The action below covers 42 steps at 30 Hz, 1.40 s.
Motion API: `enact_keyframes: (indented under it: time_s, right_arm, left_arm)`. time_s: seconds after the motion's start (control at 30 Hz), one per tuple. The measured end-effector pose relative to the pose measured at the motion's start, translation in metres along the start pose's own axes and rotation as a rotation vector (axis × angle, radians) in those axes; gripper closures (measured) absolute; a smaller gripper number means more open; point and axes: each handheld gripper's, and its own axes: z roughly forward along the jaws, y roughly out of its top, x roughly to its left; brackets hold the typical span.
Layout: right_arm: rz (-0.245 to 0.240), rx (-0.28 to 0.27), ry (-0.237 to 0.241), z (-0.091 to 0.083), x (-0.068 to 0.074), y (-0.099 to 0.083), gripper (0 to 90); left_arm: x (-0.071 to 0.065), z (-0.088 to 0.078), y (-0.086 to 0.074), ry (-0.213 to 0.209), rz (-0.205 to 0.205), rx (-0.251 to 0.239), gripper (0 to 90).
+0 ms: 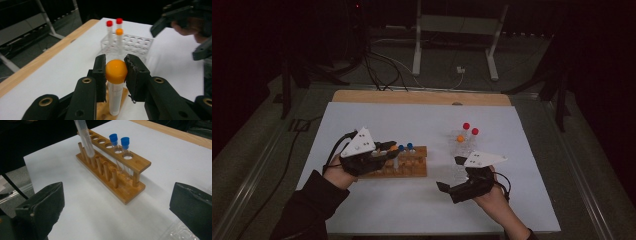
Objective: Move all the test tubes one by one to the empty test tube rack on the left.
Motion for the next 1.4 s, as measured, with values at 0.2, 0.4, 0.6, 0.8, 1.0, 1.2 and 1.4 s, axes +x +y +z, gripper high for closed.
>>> enact_keyframes:
  time_s: [0.2,0.4,0.6,0.8,1.0,1.2,1.4]
  right_arm:
    - [-0.011,0.001,0.001,0.0,0.001,0.0,0.0]
    - [-0.01,0.003,-0.001,-0.001,0.0,0.0,0.0]
    - [-0.012,0.003,0.003,-0.001,-0.001,-0.001,0.0]
    - [-0.011,0.005,0.003,-0.001,-0.001,-0.001,0.0]
    - [-0.014,0.006,0.002,-0.002,-0.001,-0.001,0.0]
    - [-0.012,0.004,0.002,-0.003,-0.001,-0.001,0.0]
    - [-0.015,-0.005,0.002,-0.005,-0.003,0.0,0.0]
  left_arm:
    - [0.019,0.004,-0.001,0.067,-0.025,-0.018,72.2]
    - [0.031,0.015,-0.011,0.093,-0.072,-0.026,72.2]
    - [0.034,0.028,-0.025,0.088,-0.098,-0.003,72.2]
    - [0.034,0.04,-0.038,0.08,-0.123,0.025,72.2]
    - [0.033,0.05,-0.048,0.075,-0.126,0.067,72.1]
    - [0.032,0.057,-0.054,0.07,-0.126,0.105,72.1]
    - [0.033,0.056,-0.056,0.064,-0.139,0.106,71.9]
